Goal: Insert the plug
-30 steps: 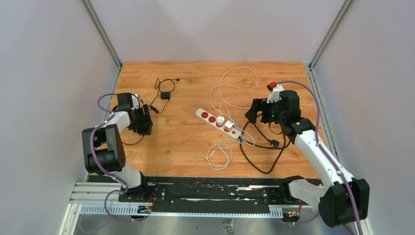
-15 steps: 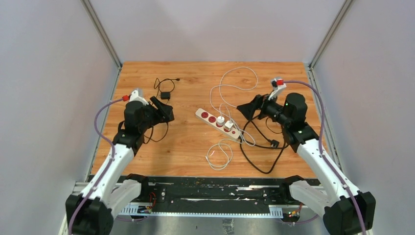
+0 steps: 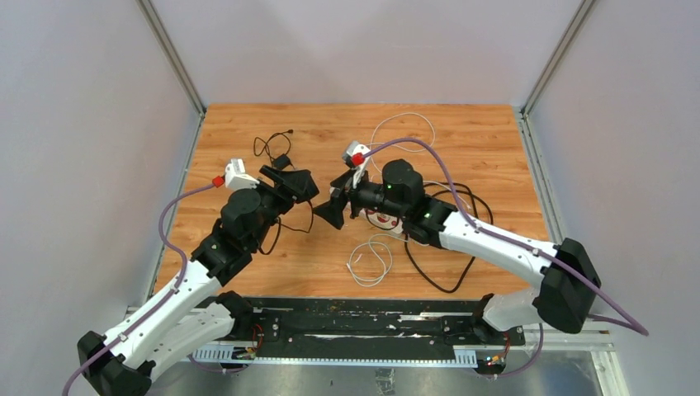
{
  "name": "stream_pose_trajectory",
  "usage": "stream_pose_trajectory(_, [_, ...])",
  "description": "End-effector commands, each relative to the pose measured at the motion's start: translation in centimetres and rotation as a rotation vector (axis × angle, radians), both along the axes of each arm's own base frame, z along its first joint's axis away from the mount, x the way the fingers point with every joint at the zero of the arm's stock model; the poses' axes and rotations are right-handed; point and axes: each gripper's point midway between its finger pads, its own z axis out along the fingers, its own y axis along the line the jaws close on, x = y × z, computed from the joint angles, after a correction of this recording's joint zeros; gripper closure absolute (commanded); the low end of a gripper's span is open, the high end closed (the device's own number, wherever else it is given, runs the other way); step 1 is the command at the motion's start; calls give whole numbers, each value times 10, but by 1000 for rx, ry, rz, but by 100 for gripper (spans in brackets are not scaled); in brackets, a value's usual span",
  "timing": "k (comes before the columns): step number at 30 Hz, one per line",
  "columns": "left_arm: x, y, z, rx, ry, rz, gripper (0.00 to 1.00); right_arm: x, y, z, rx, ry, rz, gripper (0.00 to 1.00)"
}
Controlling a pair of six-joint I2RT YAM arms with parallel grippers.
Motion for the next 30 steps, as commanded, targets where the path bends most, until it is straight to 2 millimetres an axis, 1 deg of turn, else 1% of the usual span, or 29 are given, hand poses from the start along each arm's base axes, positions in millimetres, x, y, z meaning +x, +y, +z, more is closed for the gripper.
stream_pose_trajectory(1, [2, 13, 34, -154, -62, 106, 100, 16, 18, 30, 51, -118, -97, 7])
stream_pose_trajectory(3, [0, 14, 38, -173, -68, 110, 100, 19, 26, 32, 64, -127, -103, 8])
stream_pose_trajectory(9, [-5, 14, 41, -190, -77, 118, 100, 24, 53, 26, 90, -89, -98, 10])
stream_pose_trajectory(11, [-6, 13, 41, -199, -76, 114, 100, 26, 60, 29, 116, -87, -99, 12])
stream_pose_trajectory(15, [-6, 13, 42, -200, -77, 118, 100, 27, 73, 34, 133, -92, -80, 21])
stream_pose_trajectory(18, [-8, 18, 44, -201, -90, 134, 100, 31, 76, 35, 126, -104, -83, 28])
stream_pose_trajectory(23, [-9, 18, 42, -206, -88, 132, 100, 32, 81, 33, 116, -96, -77, 34])
stream_pose_trajectory(24, [-10, 18, 48, -225, -107, 128, 100, 32, 82, 34, 114, -99, -74, 37])
stream_pose_trajectory(25, [-10, 17, 50, -231, -115, 123, 100, 33, 82, 34, 114, -99, -75, 41])
stream_pose_trajectory(26, [-11, 16, 52, -236, -122, 115, 100, 33, 83, 35, 111, -98, -69, 48])
stream_pose_trajectory(27, [-11, 15, 52, -237, -124, 111, 100, 33, 85, 34, 106, -96, -62, 56])
stream_pose_trajectory(28, [-11, 15, 53, -237, -126, 107, 99, 32, 86, 34, 103, -96, -57, 67])
stream_pose_trajectory(29, [-12, 14, 54, -237, -127, 103, 96, 32, 86, 34, 103, -96, -55, 77])
stream_pose_trajectory(30, [-12, 14, 54, -234, -128, 101, 90, 32, 86, 35, 103, -97, -54, 86])
